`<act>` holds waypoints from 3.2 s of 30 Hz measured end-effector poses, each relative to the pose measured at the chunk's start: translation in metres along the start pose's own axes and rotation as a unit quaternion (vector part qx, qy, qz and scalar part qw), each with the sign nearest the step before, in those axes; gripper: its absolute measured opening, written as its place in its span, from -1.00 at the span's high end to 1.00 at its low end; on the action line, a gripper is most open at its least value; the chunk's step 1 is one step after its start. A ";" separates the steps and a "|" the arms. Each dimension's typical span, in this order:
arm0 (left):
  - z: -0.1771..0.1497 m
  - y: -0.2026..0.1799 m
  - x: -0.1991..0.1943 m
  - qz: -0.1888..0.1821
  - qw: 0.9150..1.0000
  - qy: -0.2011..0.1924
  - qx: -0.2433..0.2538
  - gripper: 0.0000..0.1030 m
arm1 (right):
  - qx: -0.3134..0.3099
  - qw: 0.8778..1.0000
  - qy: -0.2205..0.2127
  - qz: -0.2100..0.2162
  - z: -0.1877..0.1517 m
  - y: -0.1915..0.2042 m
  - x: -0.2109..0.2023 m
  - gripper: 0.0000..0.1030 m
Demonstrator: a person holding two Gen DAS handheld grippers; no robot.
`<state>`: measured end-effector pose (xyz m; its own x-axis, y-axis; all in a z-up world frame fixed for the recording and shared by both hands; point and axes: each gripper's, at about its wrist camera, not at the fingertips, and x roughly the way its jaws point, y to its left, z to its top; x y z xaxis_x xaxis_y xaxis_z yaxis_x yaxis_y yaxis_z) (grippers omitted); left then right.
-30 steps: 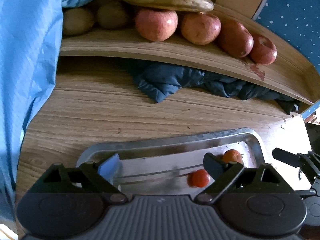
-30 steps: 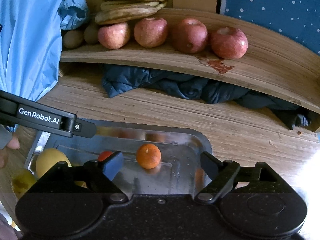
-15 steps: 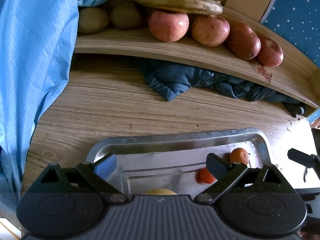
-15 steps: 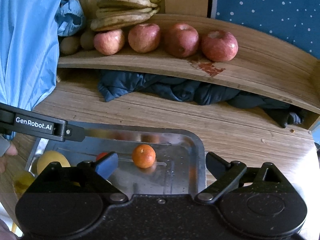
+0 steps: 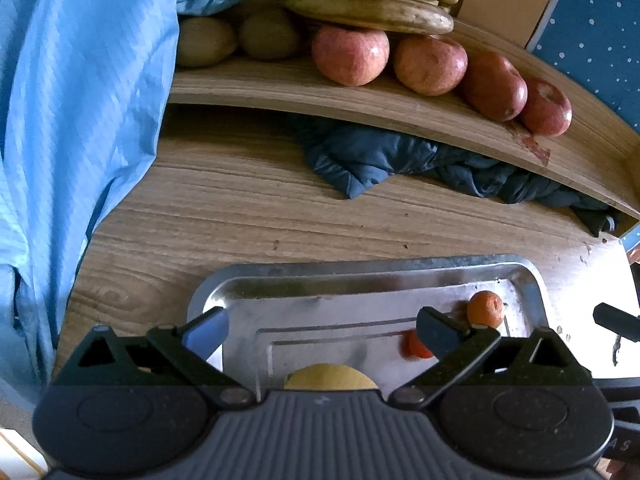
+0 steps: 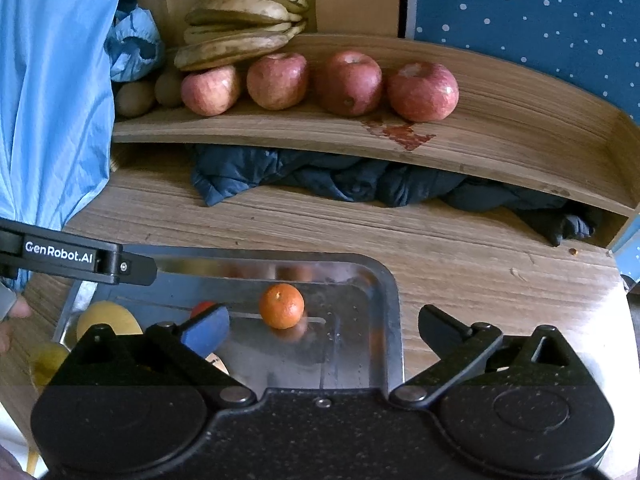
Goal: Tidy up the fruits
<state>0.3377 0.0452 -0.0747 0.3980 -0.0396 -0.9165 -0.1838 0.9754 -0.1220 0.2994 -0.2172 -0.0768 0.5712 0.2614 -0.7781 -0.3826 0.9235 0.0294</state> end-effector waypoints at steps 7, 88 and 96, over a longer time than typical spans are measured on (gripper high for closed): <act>-0.006 0.002 -0.006 0.001 1.000 -0.003 -0.007 -0.98 | 0.004 1.000 -0.004 -0.002 -0.004 -0.001 -0.005 -0.98; -0.093 0.020 -0.105 0.026 0.990 -0.140 0.007 -0.99 | 0.016 0.995 -0.097 -0.010 -0.058 0.028 -0.092 -0.99; -0.115 0.039 -0.127 0.017 0.990 -0.142 0.016 -0.99 | 0.026 0.993 -0.110 -0.025 -0.075 0.048 -0.115 -0.99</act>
<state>0.1768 0.0629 -0.0065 0.6294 0.0514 -0.7754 -0.1743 0.9817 -0.0765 0.1606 -0.2246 -0.0328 0.7353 0.2648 -0.6239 -0.3151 0.9485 0.0312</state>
